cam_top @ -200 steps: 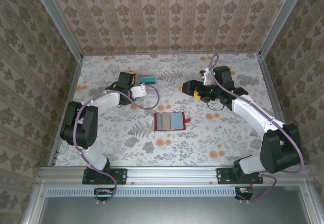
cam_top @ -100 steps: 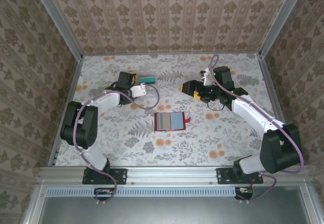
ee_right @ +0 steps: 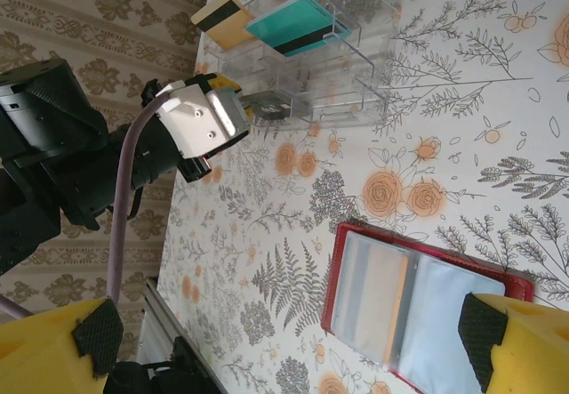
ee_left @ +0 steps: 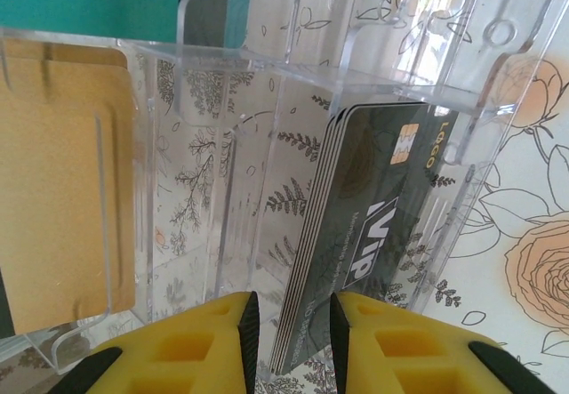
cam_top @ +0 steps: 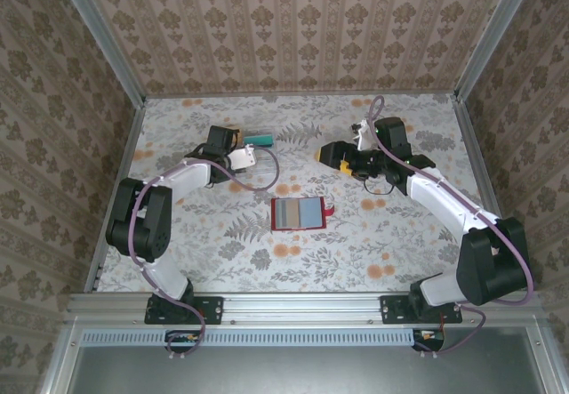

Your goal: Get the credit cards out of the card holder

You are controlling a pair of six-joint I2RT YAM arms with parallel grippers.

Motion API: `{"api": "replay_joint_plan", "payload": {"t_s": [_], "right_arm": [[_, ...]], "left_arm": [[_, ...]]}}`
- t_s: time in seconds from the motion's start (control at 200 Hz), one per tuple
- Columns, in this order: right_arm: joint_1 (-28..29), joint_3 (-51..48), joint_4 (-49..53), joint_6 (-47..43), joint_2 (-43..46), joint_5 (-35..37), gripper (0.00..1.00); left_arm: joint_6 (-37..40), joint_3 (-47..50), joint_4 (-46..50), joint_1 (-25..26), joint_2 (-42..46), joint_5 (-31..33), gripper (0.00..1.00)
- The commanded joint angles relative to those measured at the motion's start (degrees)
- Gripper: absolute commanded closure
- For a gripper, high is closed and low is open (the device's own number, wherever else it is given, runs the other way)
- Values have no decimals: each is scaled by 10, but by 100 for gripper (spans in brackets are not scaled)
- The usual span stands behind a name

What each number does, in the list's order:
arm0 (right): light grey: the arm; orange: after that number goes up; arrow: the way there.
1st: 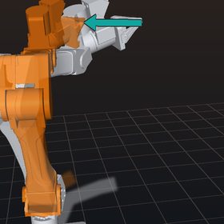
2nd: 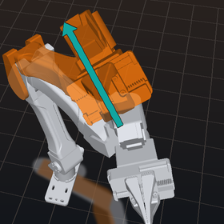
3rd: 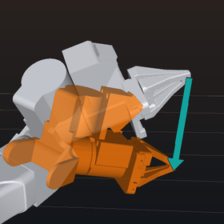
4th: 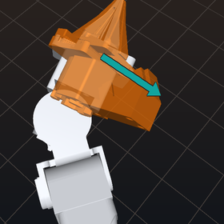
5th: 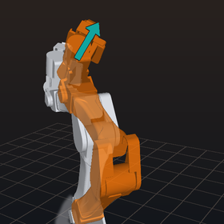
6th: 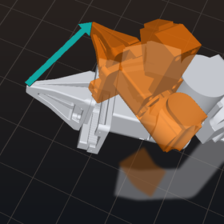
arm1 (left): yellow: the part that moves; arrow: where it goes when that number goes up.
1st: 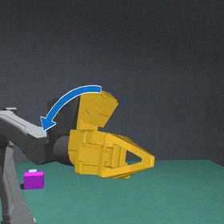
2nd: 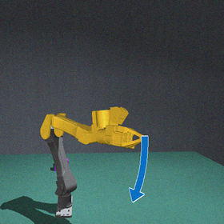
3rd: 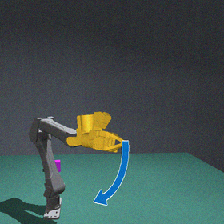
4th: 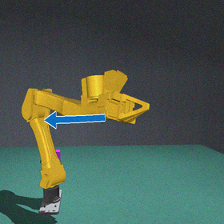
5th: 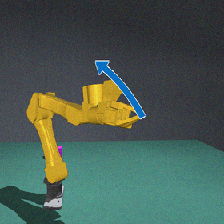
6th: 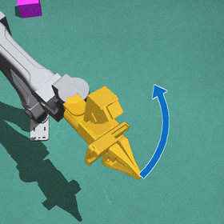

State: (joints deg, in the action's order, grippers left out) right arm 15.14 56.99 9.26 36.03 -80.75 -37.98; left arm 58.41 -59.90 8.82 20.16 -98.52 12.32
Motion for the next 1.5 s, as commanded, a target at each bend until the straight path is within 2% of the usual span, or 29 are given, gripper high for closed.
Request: {"api": "replay_joint_plan", "payload": {"t_s": [0.0,0.285,0.45,0.57,0.78,0.935,1.0,1.06,1.105,1.205,1.275,1.36,1.495], "right_arm": [[-3,-5,-7,4,7,-13,0],[-4,-2,-6,2,7,-14,0],[0,5,11,-10,7,-5,0],[11,11,26,-26,3,9,0],[47,27,59,-59,-21,43,0],[87,40,86,-87,-38,94,3],[104,40,91,-95,-46,118,7],[115,38,93,-97,-54,129,16],[121,34,94,-98,-60,139,30],[134,25,98,-104,-72,163,57],[143,16,98,-106,-81,177,72],[150,3,95,-104,-91,198,74],[154,-14,87,-99,-116,207,81]], "left_arm": [[-17,-23,0,0,-4,5,70],[-27,-18,7,3,19,-6,70],[-81,-23,23,7,70,-11,65],[-167,-47,82,7,107,-46,59],[-371,-82,142,8,155,-47,52],[-534,-144,257,3,152,-70,51],[-593,-163,301,0,145,-108,52],[-638,-163,316,-1,143,-158,56],[-681,-150,310,-1,146,-190,59],[-773,-94,264,4,163,-251,59],[-840,-46,218,14,176,-281,59],[-902,3,161,40,184,-292,54],[-959,28,140,99,160,-273,58]]}}
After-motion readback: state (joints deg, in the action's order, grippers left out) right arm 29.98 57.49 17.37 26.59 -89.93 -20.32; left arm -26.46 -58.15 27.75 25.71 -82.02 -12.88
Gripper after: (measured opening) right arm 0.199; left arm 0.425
